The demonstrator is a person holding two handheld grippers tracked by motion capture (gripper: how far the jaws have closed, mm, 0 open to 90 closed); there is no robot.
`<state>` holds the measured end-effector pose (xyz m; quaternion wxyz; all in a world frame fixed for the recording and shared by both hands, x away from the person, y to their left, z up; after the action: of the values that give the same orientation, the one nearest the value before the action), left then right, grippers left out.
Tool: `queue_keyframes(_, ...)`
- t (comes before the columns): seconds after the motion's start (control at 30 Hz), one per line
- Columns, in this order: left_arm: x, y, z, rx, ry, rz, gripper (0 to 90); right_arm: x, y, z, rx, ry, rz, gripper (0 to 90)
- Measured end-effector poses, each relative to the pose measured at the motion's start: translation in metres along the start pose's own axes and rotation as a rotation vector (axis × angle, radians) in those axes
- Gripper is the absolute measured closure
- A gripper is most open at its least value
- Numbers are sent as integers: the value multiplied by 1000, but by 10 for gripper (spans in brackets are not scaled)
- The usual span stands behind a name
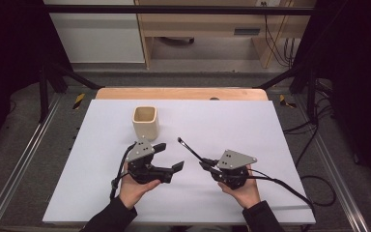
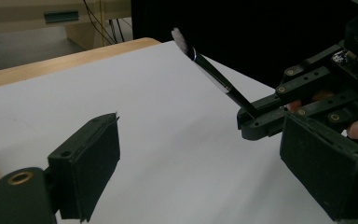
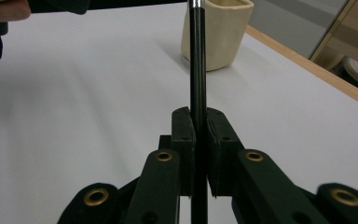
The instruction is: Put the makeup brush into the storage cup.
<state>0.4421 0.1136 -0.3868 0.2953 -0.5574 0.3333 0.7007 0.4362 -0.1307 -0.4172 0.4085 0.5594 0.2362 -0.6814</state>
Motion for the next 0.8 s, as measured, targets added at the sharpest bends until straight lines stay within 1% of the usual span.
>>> queue_keyframes(0.1, -2, 1, -4, 7, 5, 4, 125, -3, 0, 1, 2, 20, -6, 834)
queue_keyframes(0.3, -6, 2, -10, 19, 16, 16, 138, -5, -1, 2, 1, 40, -12, 833)
queue_keyframes(0.47, -7, 3, -15, 22, 21, 18, 156, -5, -1, 1, 1, 34, -12, 833)
queue_keyframes(0.8, -7, 5, -27, 30, 22, 42, 213, -5, -1, 1, 4, 39, -12, 834)
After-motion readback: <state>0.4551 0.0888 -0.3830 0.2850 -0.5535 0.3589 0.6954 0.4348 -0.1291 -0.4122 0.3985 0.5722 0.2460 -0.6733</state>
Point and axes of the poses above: each handheld gripper's, and its own axes: z roughly backward along the jaws, x roughly out of its underside, y roughly to its right, the point moved 2 cm from there along -z, roughly forward along the jaws, and after that the axes turned 11 degrees about y, right-handed, at the moved point
